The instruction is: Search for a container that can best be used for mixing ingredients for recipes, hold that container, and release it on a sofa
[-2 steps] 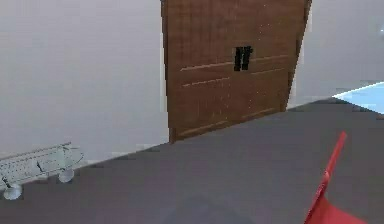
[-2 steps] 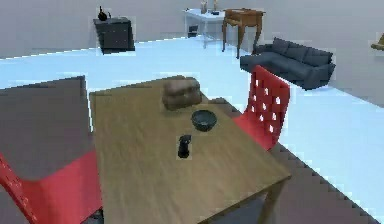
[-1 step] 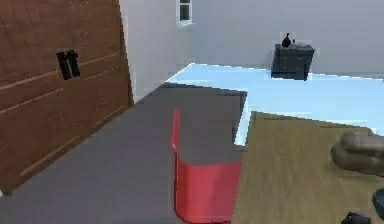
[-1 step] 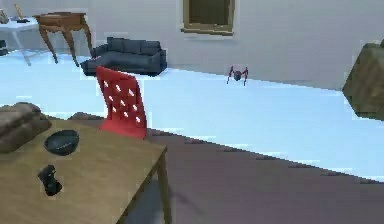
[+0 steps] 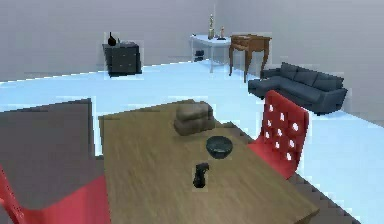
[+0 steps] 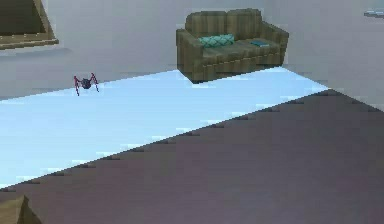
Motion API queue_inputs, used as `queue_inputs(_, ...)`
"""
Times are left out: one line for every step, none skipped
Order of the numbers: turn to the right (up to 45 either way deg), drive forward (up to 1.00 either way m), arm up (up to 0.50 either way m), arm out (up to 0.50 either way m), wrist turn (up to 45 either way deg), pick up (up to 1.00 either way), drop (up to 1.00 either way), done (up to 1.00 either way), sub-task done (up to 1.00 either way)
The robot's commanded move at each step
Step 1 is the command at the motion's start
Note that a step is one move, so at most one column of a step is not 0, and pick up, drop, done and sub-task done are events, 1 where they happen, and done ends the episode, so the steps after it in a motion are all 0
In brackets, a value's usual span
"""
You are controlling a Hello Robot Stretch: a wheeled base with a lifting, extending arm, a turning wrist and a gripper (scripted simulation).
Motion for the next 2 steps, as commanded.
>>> queue_inputs(33.0, 0.00, 0.00, 0.00, 0.0, 0.00, 0.00, 0.00, 0.00)
queue_inputs(0.0, 0.10, 0.00, 0.00, 0.0, 0.00, 0.00, 0.00, 0.00)
